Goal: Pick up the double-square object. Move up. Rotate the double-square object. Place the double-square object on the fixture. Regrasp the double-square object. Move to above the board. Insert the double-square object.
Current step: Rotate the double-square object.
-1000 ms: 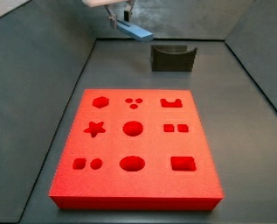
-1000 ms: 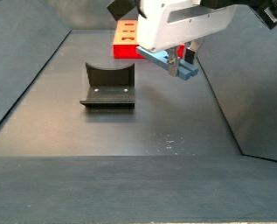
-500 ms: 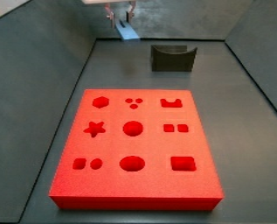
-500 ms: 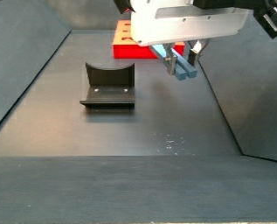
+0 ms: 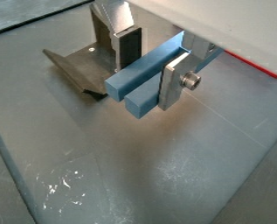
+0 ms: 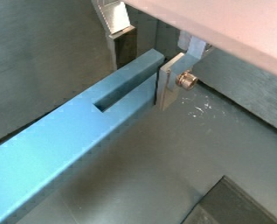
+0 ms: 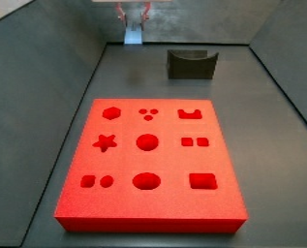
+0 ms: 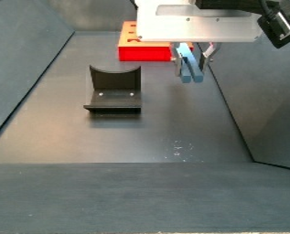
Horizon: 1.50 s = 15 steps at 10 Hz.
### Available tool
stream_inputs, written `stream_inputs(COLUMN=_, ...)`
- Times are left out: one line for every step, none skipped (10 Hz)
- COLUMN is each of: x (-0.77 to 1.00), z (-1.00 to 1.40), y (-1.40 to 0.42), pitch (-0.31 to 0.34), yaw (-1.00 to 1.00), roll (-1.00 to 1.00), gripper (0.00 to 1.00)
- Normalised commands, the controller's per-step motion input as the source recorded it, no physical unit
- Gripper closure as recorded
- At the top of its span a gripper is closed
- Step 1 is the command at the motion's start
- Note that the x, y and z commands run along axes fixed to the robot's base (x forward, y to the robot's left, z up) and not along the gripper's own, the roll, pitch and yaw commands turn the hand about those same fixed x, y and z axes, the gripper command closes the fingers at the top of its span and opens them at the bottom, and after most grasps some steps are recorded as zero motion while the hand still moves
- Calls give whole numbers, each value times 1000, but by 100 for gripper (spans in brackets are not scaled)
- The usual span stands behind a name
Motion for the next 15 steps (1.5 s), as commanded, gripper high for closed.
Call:
stream_inputs(x=0, z=-1000, y=0, pitch=0, yaw=0, roll=0, gripper=100)
stream_inputs(x=5, z=-1000, y=1, pitch=-6, yaw=48, roll=1, gripper=100)
stream_inputs(x=17, z=-1000, y=0, pitch=-18, yaw=49, roll=-4, gripper=100)
stream_inputs(x=22, z=-1000, y=-3, pitch=-21, yaw=43, roll=-12, gripper=100)
stream_inputs(x=29, z=-1000, y=-1, pitch=-24, yaw=34, roll=-20, gripper=100)
stream_inputs(x=37, z=-1000, y=-2, pitch=-22, yaw=28, roll=-29, gripper=100)
stream_inputs(x=46, z=-861, y=-1, pitch=-21, yaw=24, roll=-40, gripper=100)
stream_inputs(x=49, z=-713, y=1, pitch=-20, yaw=22, roll=-49, gripper=100)
stream_inputs(x=46, z=-529, y=4, pitch=-19, yaw=19, roll=-59, gripper=100)
stream_inputs(x=44, z=-440, y=5, pitch=-21, yaw=18, roll=-64, gripper=100)
stream_inputs(x=40, z=-266, y=6, pitch=-29, yaw=19, roll=-71, gripper=100)
stream_inputs(x=0, z=0, y=0, pitch=0, yaw=0, roll=0, gripper=0)
stream_inputs(x=0, z=1000, y=0, pitch=0, yaw=0, roll=0, gripper=0)
stream_inputs(x=-9, z=1000, y=-1, pitch=13, yaw=0, roll=-2, gripper=0)
stream_inputs(x=-16, z=1000, y=0, pitch=31, yaw=-2, roll=0, gripper=0)
